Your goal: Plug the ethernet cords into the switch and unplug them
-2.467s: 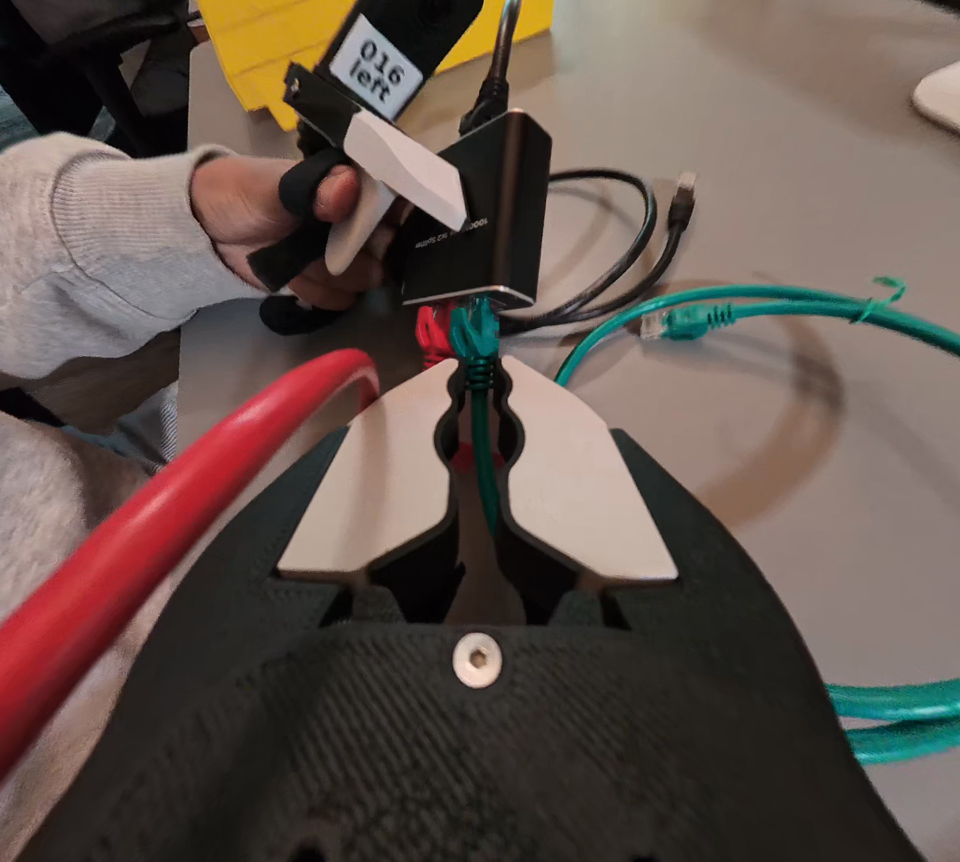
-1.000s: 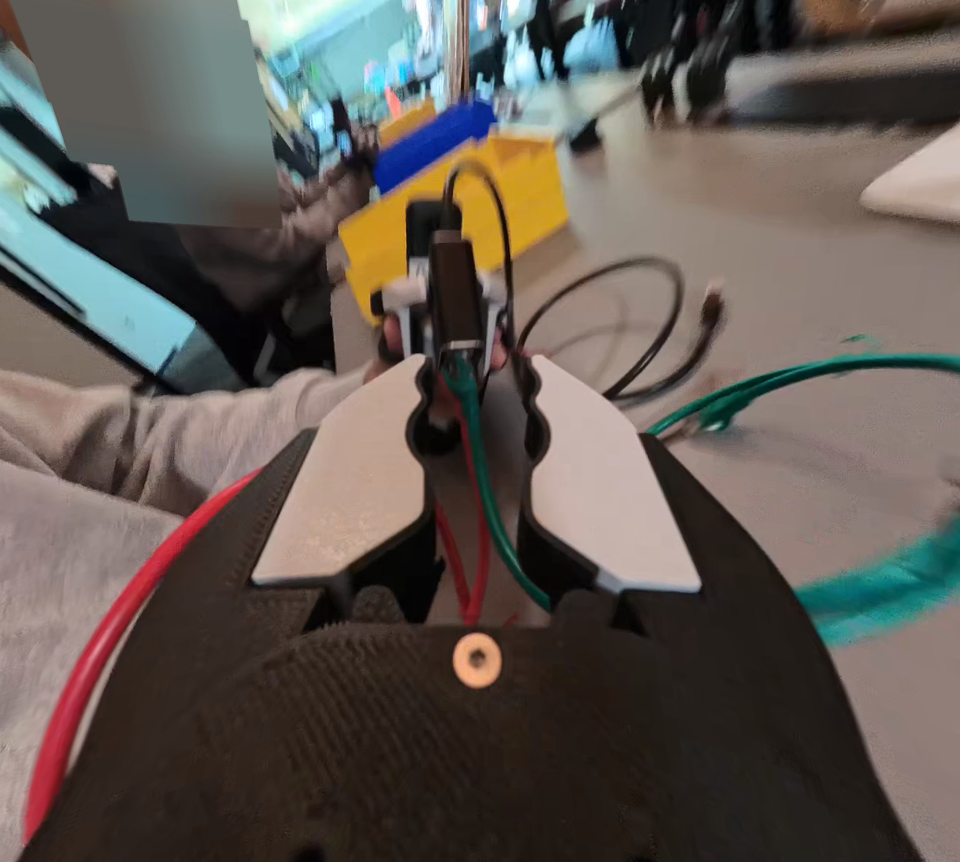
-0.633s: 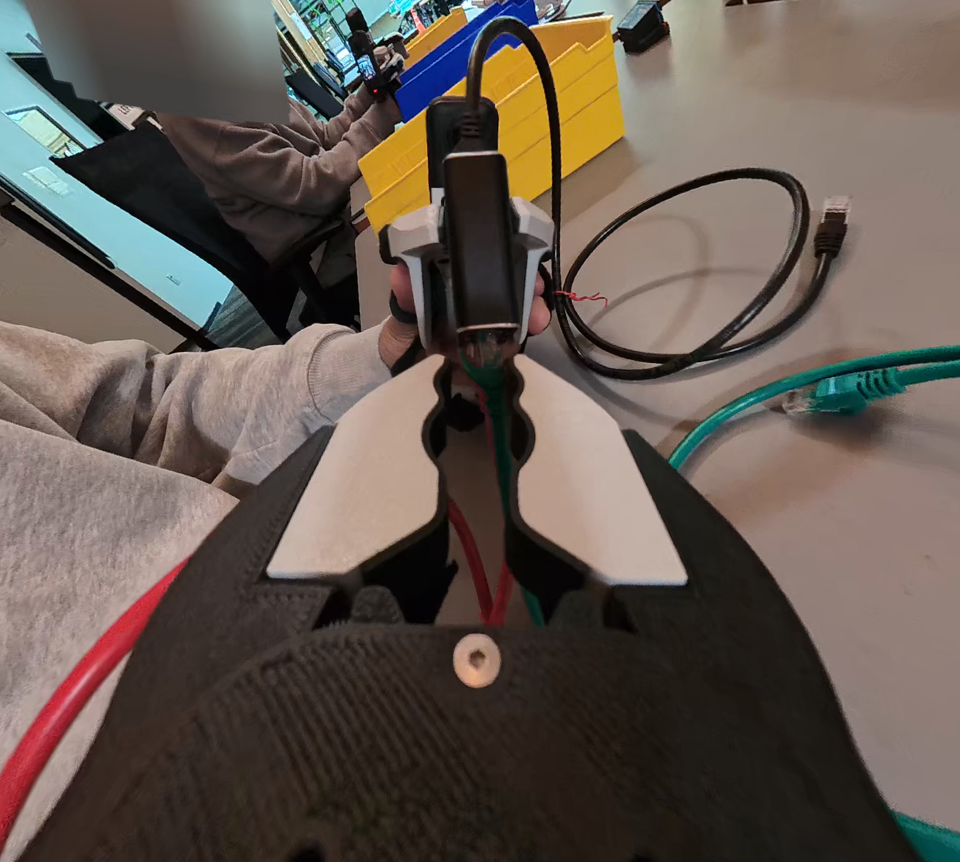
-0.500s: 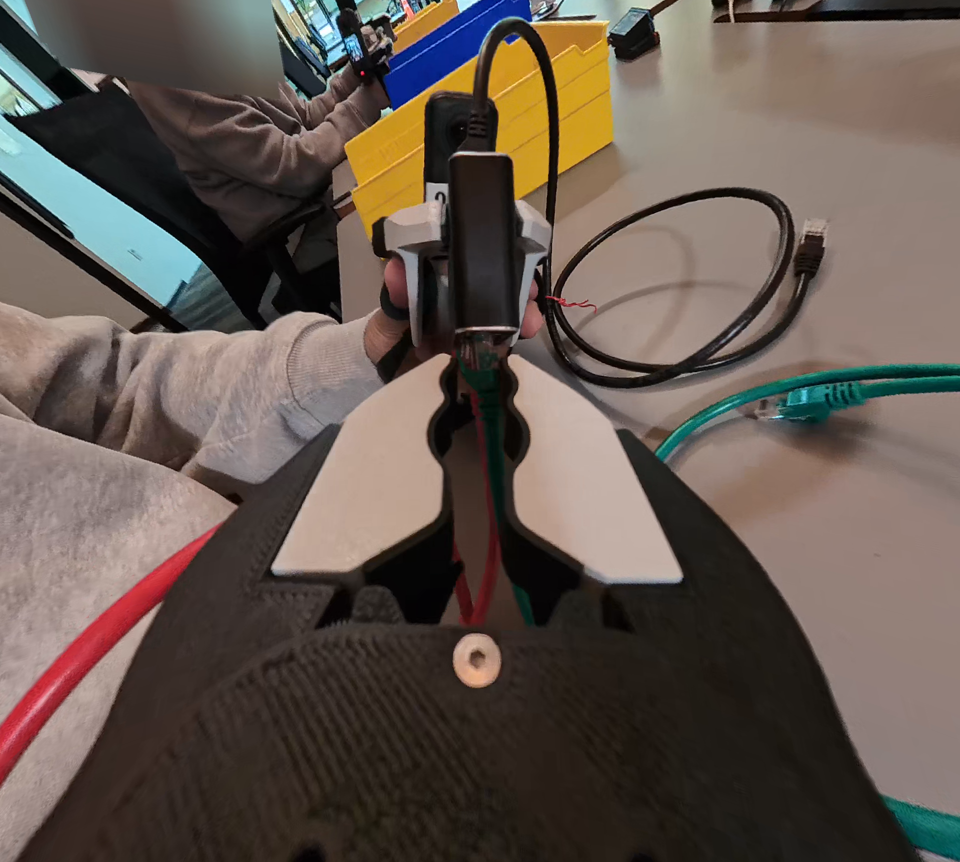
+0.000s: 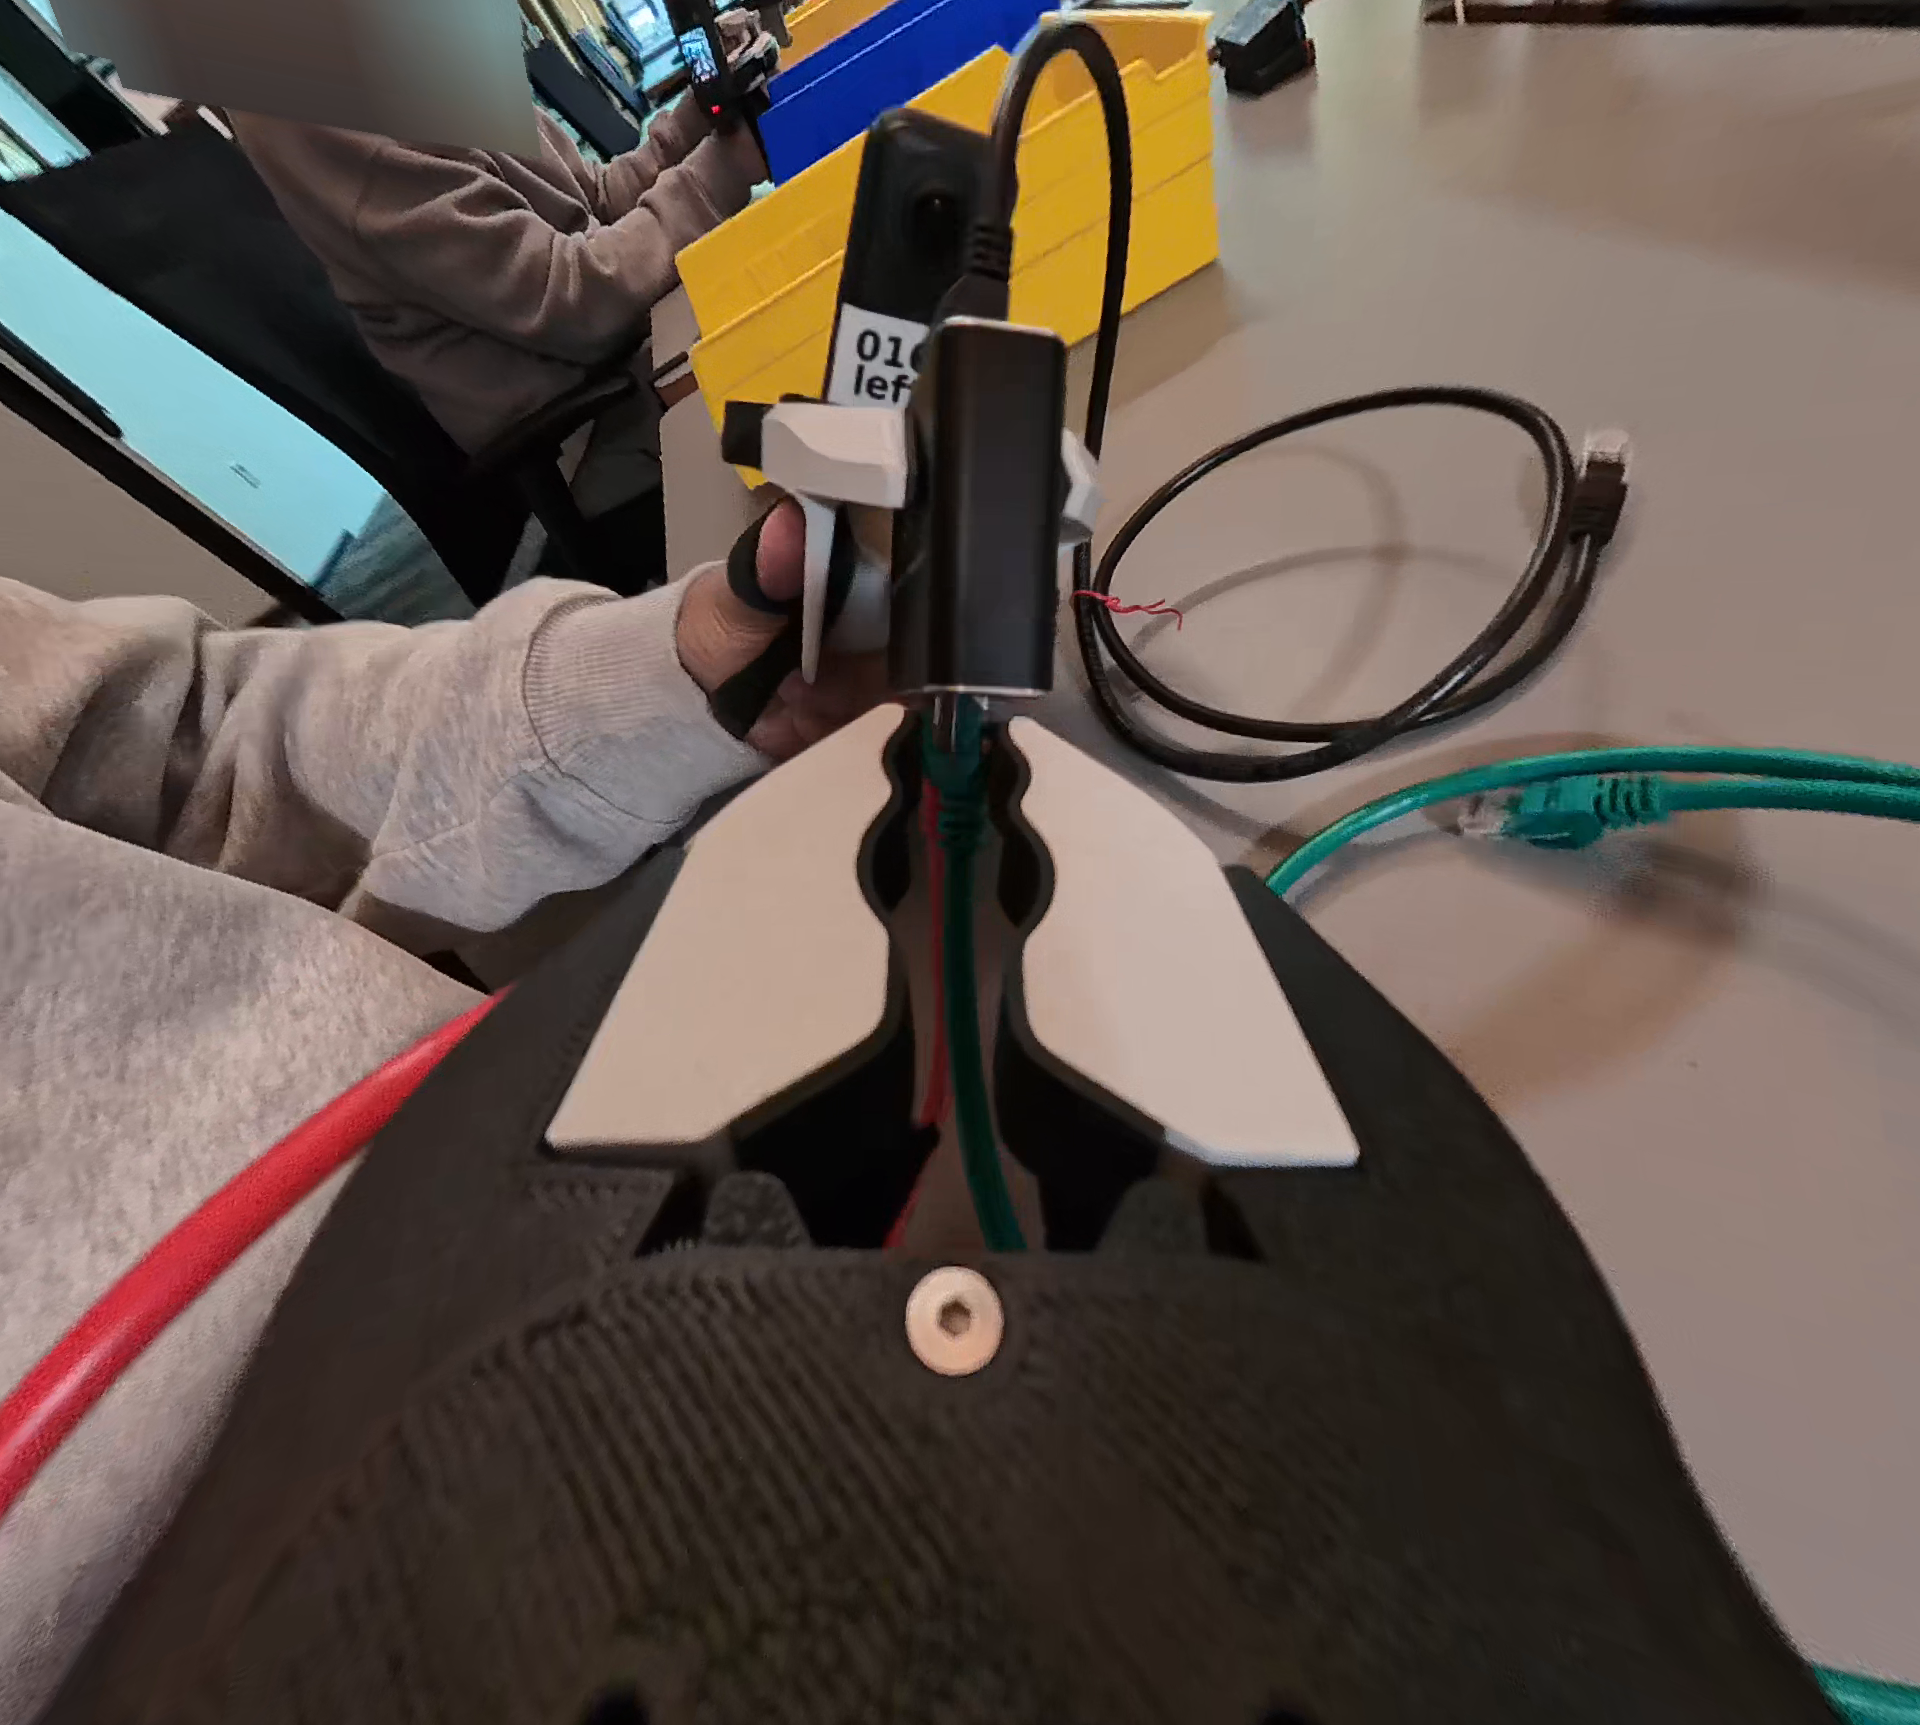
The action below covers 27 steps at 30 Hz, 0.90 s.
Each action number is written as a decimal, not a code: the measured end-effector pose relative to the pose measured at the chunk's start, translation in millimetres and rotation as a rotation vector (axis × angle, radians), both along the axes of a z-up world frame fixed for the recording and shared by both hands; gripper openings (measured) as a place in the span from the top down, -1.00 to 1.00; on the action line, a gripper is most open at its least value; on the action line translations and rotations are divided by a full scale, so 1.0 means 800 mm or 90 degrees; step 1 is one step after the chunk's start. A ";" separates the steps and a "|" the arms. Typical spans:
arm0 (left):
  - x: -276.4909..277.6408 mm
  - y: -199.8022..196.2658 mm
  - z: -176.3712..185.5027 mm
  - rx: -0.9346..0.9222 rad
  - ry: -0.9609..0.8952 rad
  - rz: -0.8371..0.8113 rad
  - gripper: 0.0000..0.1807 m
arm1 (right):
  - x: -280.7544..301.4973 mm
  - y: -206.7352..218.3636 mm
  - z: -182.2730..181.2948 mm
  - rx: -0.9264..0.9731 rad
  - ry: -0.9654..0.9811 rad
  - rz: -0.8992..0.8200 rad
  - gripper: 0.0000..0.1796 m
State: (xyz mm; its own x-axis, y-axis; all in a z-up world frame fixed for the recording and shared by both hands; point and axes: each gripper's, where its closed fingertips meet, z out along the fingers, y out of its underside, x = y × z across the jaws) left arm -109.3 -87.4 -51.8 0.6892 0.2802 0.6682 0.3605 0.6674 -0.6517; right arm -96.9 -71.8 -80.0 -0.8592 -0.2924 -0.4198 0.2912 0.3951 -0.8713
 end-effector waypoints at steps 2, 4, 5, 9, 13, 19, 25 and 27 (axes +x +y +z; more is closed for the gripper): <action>0.000 -0.001 0.000 0.021 -0.005 -0.002 0.69 | -0.003 0.000 0.003 -0.009 -0.012 -0.008 0.87; -0.001 -0.003 -0.002 0.058 -0.003 -0.006 0.69 | -0.005 -0.001 0.007 -0.017 -0.006 -0.011 0.87; -0.003 -0.005 -0.002 0.073 -0.001 0.002 0.70 | -0.007 -0.001 0.008 -0.024 -0.004 -0.019 0.87; -0.012 -0.022 -0.013 0.108 -0.017 0.026 0.71 | -0.013 -0.010 0.003 -0.004 -0.024 -0.031 0.84; -0.008 -0.052 -0.011 0.171 -0.010 0.067 0.72 | -0.033 -0.002 0.030 -0.087 -0.019 -0.065 0.78; -0.008 -0.071 -0.011 0.161 0.004 0.119 0.72 | -0.024 0.002 0.032 -0.122 0.048 -0.047 0.74; -0.007 -0.075 -0.012 0.149 0.009 0.135 0.72 | 0.007 -0.006 0.004 -0.087 0.143 -0.012 0.75; -0.006 -0.071 -0.008 0.138 0.022 0.135 0.72 | 0.007 -0.008 0.003 -0.090 0.179 -0.020 0.73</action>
State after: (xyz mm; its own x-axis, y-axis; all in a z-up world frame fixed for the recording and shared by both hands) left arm -113.7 -144.2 -58.5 0.6544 0.2727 0.7053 0.1787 0.8505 -0.4947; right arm -91.7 -77.8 -77.3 -0.9457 -0.3019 -0.1209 0.0407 0.2589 -0.9650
